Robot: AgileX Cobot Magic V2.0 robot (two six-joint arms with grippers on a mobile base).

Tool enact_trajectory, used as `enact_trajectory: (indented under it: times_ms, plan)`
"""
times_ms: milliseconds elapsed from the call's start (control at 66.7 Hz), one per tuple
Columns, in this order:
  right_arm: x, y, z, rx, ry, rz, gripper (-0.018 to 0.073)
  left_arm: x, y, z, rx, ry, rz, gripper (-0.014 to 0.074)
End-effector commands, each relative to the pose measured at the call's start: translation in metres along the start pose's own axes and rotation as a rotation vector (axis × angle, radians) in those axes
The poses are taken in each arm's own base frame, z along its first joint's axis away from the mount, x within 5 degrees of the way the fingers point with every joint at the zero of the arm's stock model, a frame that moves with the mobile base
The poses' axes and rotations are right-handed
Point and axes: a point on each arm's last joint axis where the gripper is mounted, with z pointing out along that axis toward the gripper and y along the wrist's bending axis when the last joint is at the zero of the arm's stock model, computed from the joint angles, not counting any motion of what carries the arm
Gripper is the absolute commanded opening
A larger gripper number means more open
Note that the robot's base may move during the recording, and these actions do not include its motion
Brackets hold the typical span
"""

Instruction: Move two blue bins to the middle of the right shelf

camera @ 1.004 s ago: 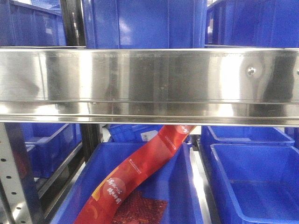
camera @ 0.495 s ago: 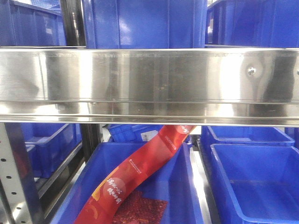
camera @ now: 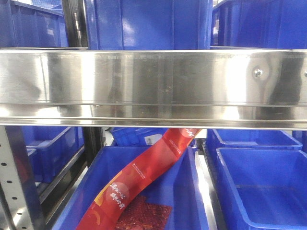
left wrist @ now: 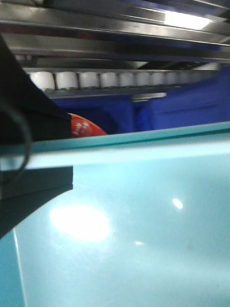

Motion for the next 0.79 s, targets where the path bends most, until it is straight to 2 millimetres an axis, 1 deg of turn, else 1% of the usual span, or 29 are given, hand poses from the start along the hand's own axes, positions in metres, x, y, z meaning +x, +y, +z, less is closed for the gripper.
enact_trajectory:
  times_ms: [0, 60, 150, 255, 465, 674, 734, 779]
  plan:
    - [0.001, 0.020, 0.001, -0.122, -0.020, -0.010, -0.0153, -0.007, -0.014, -0.014, 0.102, -0.106, 0.015, -0.0111]
    - [0.007, 0.024, 0.012, -0.128, 0.019, -0.015, -0.0153, -0.005, -0.014, -0.010, 0.103, -0.090, 0.015, -0.0111]
    - [0.020, 0.029, 0.031, -0.135, 0.084, -0.021, -0.0153, 0.001, -0.014, 0.001, 0.098, -0.047, 0.016, -0.0111]
    - [0.027, 0.029, 0.046, -0.131, 0.107, -0.015, -0.0153, 0.014, -0.014, 0.021, 0.087, 0.037, 0.018, -0.0111]
    - [0.037, 0.026, 0.065, -0.122, 0.151, -0.006, -0.0153, 0.038, -0.012, 0.049, 0.067, 0.166, 0.021, -0.0111]
    - [0.043, 0.024, 0.089, -0.113, 0.203, 0.000, -0.0148, 0.054, -0.009, 0.066, 0.040, 0.245, 0.032, -0.0111]
    - [0.044, 0.024, 0.092, -0.112, 0.210, 0.001, -0.0092, 0.057, -0.008, 0.069, 0.028, 0.258, 0.037, -0.0099]
    - [0.044, 0.024, 0.093, -0.111, 0.212, 0.001, -0.0013, 0.058, -0.008, 0.070, 0.025, 0.263, 0.038, -0.0060]
